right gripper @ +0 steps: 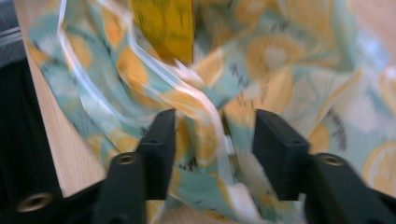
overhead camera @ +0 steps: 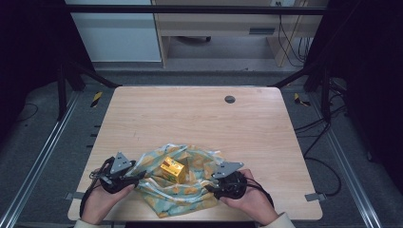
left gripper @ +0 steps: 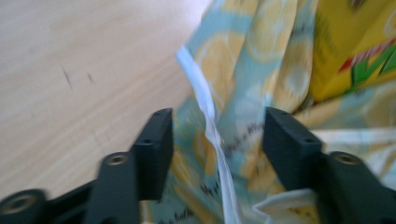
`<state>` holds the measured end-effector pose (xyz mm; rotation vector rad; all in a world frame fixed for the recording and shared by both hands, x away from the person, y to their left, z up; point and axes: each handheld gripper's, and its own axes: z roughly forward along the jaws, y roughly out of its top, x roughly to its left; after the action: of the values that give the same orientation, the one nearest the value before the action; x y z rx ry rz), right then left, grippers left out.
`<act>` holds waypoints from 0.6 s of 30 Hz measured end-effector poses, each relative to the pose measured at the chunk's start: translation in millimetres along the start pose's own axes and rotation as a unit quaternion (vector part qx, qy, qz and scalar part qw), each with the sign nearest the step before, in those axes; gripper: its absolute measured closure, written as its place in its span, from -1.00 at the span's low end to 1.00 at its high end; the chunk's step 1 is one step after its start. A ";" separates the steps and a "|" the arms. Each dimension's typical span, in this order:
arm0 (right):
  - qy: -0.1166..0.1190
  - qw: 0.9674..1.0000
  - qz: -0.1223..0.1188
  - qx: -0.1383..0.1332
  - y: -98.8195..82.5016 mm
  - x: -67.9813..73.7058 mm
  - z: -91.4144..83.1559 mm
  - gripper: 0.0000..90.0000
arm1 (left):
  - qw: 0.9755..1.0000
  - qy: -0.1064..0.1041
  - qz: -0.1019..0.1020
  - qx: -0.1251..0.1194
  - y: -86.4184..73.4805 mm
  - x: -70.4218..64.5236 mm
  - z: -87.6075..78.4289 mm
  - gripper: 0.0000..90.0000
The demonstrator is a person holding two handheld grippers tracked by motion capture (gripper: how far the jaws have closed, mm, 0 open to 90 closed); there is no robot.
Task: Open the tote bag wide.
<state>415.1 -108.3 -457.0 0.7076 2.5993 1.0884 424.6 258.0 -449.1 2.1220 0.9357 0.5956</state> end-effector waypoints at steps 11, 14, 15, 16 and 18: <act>-0.041 0.998 0.007 -0.057 14.9 -3.7 -25.4 -0.64 | 0.997 0.007 -0.028 -0.072 11.4 -2.9 -10.1 -0.74; -0.049 0.997 0.016 -0.064 14.9 -8.9 -27.0 -0.67 | 0.996 0.008 -0.035 -0.082 13.9 -2.7 -11.7 -0.75; -0.052 0.996 0.019 -0.066 14.9 -10.7 -27.5 -0.69 | 0.996 0.007 -0.038 -0.086 14.5 -2.0 -12.1 -0.75; -0.054 0.996 0.023 -0.068 15.0 -13.1 -28.7 -0.69 | 0.995 0.007 -0.041 -0.088 15.2 -1.0 -12.6 -0.75; -0.060 0.995 0.036 -0.078 14.0 -19.4 -32.7 -0.70 | 0.995 0.013 -0.043 -0.093 15.5 1.9 -15.0 -0.75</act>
<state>423.7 -129.6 -423.6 0.8082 2.3755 1.2158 422.8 258.7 -427.5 1.9046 0.9429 0.6415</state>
